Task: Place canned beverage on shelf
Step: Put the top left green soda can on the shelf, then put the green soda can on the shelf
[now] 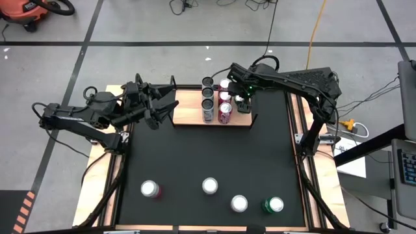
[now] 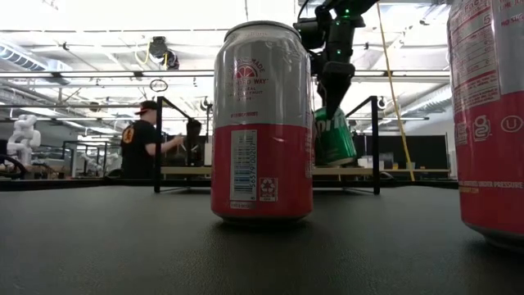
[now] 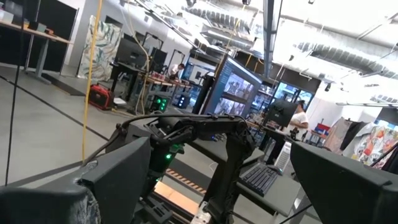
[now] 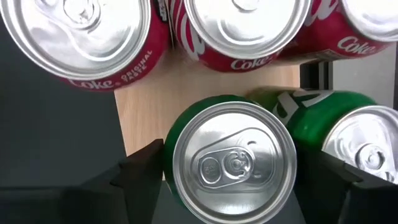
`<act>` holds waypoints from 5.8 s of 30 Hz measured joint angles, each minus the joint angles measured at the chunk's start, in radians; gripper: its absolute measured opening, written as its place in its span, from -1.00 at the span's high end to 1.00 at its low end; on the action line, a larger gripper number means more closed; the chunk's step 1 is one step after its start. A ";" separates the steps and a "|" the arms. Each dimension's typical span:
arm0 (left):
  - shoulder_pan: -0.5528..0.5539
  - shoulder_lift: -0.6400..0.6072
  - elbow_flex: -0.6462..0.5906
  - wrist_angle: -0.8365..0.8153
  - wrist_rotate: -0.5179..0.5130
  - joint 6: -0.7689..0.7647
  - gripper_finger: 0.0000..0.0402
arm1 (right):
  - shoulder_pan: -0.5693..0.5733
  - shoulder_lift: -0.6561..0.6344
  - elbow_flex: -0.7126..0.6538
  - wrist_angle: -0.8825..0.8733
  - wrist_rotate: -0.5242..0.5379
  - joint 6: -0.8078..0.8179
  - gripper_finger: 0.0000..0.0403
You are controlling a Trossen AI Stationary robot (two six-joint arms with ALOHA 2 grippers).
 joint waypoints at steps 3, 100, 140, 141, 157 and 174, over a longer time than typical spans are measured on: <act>0.000 0.000 0.000 0.000 0.000 0.000 -0.93 | 0.000 0.000 0.000 0.011 0.000 0.000 -0.37; 0.000 -0.003 0.000 -0.005 0.003 0.000 -0.93 | 0.026 -0.087 -0.101 0.110 -0.025 0.208 0.99; 0.000 -0.014 0.000 -0.053 0.008 0.000 -0.93 | 0.018 -0.091 -0.071 0.013 0.002 0.122 1.00; 0.000 -0.014 0.000 -0.053 0.008 0.000 -0.93 | 0.018 -0.091 -0.071 0.014 0.002 0.123 1.00; 0.000 -0.014 0.000 -0.053 0.023 -0.002 -0.93 | 0.011 -0.092 0.033 0.004 0.008 0.159 0.59; 0.000 -0.014 0.000 -0.053 0.023 -0.002 -0.93 | -0.093 -0.087 0.006 -0.021 -0.090 0.158 0.98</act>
